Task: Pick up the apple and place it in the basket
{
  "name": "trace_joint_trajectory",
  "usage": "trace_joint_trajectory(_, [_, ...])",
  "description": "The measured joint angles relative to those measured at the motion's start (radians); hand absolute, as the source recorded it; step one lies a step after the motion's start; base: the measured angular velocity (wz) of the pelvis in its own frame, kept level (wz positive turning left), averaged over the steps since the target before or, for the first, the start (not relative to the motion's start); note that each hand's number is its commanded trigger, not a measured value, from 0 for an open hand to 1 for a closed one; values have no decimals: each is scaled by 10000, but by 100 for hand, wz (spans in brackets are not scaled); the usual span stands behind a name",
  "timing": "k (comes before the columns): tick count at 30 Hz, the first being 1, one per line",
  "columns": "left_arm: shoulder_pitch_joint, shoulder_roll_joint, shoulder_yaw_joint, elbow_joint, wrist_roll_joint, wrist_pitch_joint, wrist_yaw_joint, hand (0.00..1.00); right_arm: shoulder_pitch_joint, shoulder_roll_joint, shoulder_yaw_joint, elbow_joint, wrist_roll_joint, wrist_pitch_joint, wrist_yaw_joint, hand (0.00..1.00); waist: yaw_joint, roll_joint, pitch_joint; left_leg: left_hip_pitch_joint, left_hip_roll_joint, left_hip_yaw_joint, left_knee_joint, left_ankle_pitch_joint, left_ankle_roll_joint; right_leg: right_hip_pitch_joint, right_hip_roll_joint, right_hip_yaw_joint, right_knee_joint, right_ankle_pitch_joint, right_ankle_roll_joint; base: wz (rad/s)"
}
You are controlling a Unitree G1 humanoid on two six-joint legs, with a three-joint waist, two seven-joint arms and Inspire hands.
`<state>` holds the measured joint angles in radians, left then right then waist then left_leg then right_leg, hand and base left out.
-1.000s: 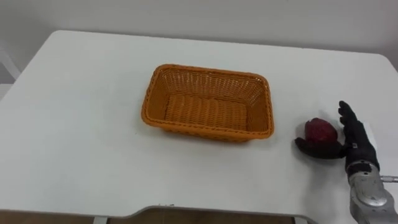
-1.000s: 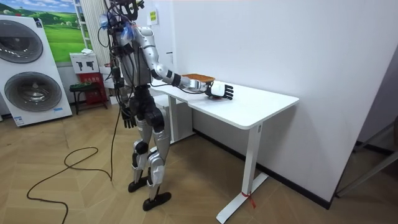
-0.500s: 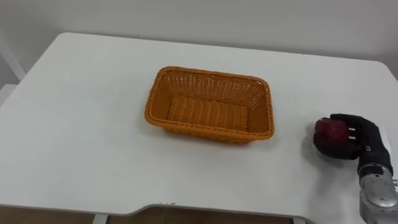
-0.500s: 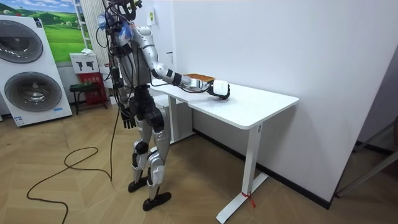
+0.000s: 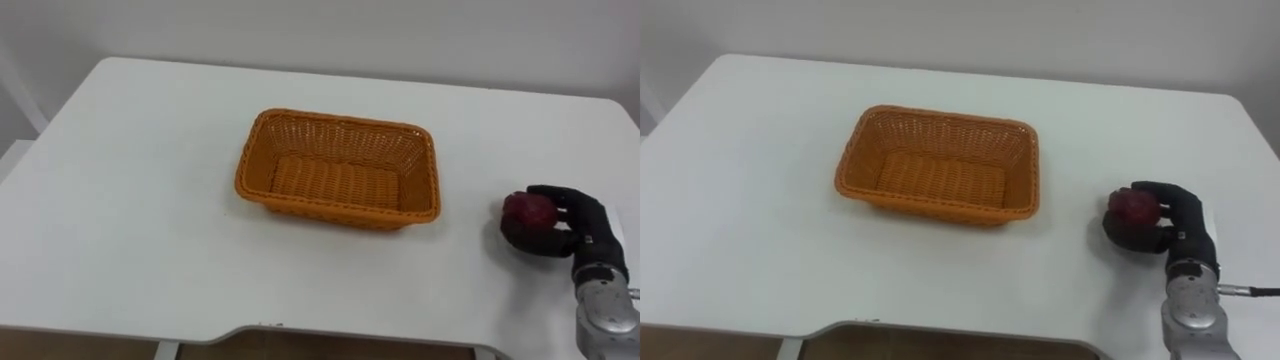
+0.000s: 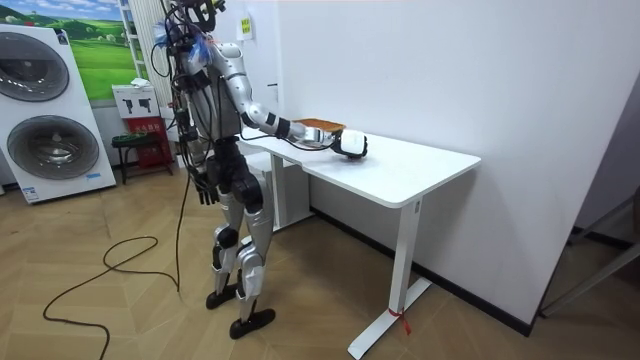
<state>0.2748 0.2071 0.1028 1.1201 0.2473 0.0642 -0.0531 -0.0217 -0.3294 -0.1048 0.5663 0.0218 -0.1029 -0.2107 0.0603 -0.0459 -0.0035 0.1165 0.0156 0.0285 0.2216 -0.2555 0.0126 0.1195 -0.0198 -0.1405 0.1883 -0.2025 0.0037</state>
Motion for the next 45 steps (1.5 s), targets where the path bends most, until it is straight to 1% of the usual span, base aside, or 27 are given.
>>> trace_joint_trajectory(1, [-9,-1,-26,48,-16,1,-4,0,0,17,113,-232,6,88,2,100,20,21,8,-1,0,4,-5,1,0,1,2,24,22,2,1,-5])
trace_joint_trajectory(2, [-26,0,-46,75,-22,0,-4,0,-1,30,181,-351,8,89,-3,100,18,40,20,0,0,4,-4,1,-1,0,1,25,22,5,2,-3])
trace_joint_trajectory(4, [-140,-7,-65,99,10,-1,-2,0,0,69,479,-814,-67,107,-9,100,29,98,1,-11,-5,37,-1,2,0,-96,-2,29,39,7,4,0])
trace_joint_trajectory(8, [-224,-18,-65,101,19,-40,26,0,-2,105,647,-2105,-286,103,-10,100,127,169,24,-21,9,48,-34,6,-4,-127,5,25,141,6,4,0])
trace_joint_trajectory(12, [-194,-18,-65,96,-13,-73,42,0,-1,103,650,-3103,-329,98,-64,100,221,118,53,4,16,61,-103,6,-4,-82,9,11,133,5,5,0])
trace_joint_trajectory(13, [-192,-17,-58,97,-26,-74,55,0,-2,104,656,-3535,-380,98,-80,100,264,81,92,-15,17,66,-103,6,-4,-101,9,14,133,5,6,0])
trace_joint_trajectory(15, [-169,-18,-63,97,-9,-74,65,0,-2,104,764,-4284,-488,98,-82,100,273,34,121,-28,28,110,-103,6,-5,-152,16,21,132,5,6,-5])
trace_joint_trajectory(16, [-159,-19,-69,97,-14,-73,58,0,0,105,873,-4709,-498,94,-47,100,256,17,123,-48,35,120,-103,6,-5,-155,18,14,131,5,6,-4])
trace_joint_trajectory(20, [-220,-17,-101,91,-15,-76,60,0,-11,83,1246,-5751,-571,94,32,100,272,-16,80,-123,35,120,-73,5,-5,-202,17,1,126,6,5,0])
trace_joint_trajectory(24, [-251,-18,-142,90,-18,-81,77,0,-12,89,1709,-5995,-1096,89,85,100,292,15,68,-91,36,121,-69,6,-6,-203,18,-4,122,6,5,0])
trace_joint_trajectory(27, [-257,-30,-404,88,-24,-81,151,0,-14,92,1947,-6105,-1479,89,268,100,329,74,50,-74,31,135,-69,6,-6,-203,15,-4,124,7,4,0])
trace_joint_trajectory(31, [-285,-47,-483,89,-10,-80,149,0,-13,101,2177,-6394,-1535,95,722,100,502,113,22,8,51,196,-80,11,-14,-166,26,18,132,10,-2,-5])
trace_joint_trajectory(33, [-303,-53,-479,87,8,-80,143,0,-13,102,2313,-6639,-1534,187,942,100,581,101,16,-3,52,212,-127,18,-25,-170,33,62,133,11,-2,0])
trace_joint_trajectory(35, [-298,-52,-476,89,9,-75,140,0,-12,107,2513,-6880,-1522,193,1202,53,611,80,5,-7,51,211,-153,22,-29,-174,32,63,134,11,-3,0])
trace_joint_trajectory(36, [-299,-51,-476,91,10,-73,138,0,-14,106,2651,-7012,-1551,197,1332,0,657,53,6,-11,51,208,-152,22,-29,-173,31,57,135,11,-3,0])
trace_joint_trajectory(38, [-307,-44,-477,89,10,-71,136,0,-12,108,2861,-7054,-1556,200,1547,0,707,11,18,-28,51,196,-149,22,-29,-173,30,33,134,11,-2,0])
trace_joint_trajectory(39, [-339,-45,-482,88,10,-69,124,0,-12,107,2955,-7054,-1556,258,1723,0,735,-20,35,-33,52,196,-147,22,-29,-175,31,33,132,11,-2,0])
trace_joint_trajectory(41, [-379,-46,-483,93,10,-44,110,0,-12,107,3101,-7054,-1558,386,1919,0,808,-58,36,-41,52,194,-146,22,-29,-178,29,33,133,11,-2,0])
trace_joint_trajectory(45, [-403,-43,-483,87,10,-34,78,0,-13,123,3250,-7061,-1613,396,2147,0,828,-33,52,-58,41,161,-145,22,-29,-178,19,18,130,12,-1,2])
